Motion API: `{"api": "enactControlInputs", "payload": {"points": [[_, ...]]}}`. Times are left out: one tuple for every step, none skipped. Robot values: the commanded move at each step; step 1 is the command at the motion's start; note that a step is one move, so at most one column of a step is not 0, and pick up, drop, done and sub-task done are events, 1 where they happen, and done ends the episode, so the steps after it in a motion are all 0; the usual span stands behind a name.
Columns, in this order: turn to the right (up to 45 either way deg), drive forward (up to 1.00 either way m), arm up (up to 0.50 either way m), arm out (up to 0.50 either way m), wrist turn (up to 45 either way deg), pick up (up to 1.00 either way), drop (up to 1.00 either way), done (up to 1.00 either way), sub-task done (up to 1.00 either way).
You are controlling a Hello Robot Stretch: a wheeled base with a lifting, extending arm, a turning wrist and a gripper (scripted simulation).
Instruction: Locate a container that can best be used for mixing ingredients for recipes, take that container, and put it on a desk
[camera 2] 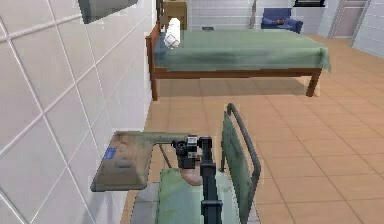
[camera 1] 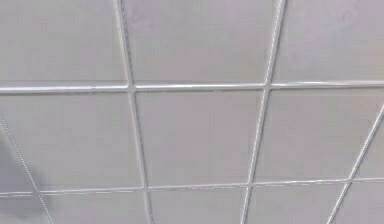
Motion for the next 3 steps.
{"api": "enactControlInputs", "payload": {"points": [[0.0,0.0,0.1,0.0,0.0,0.0,0.0,0.0,0.0],[0.0,0.0,0.0,-0.08,0.0,0.0,0.0,0.0,0.0],[0.0,0.0,0.0,0.0,0.0,0.0,0.0,1.0,0.0]]}}
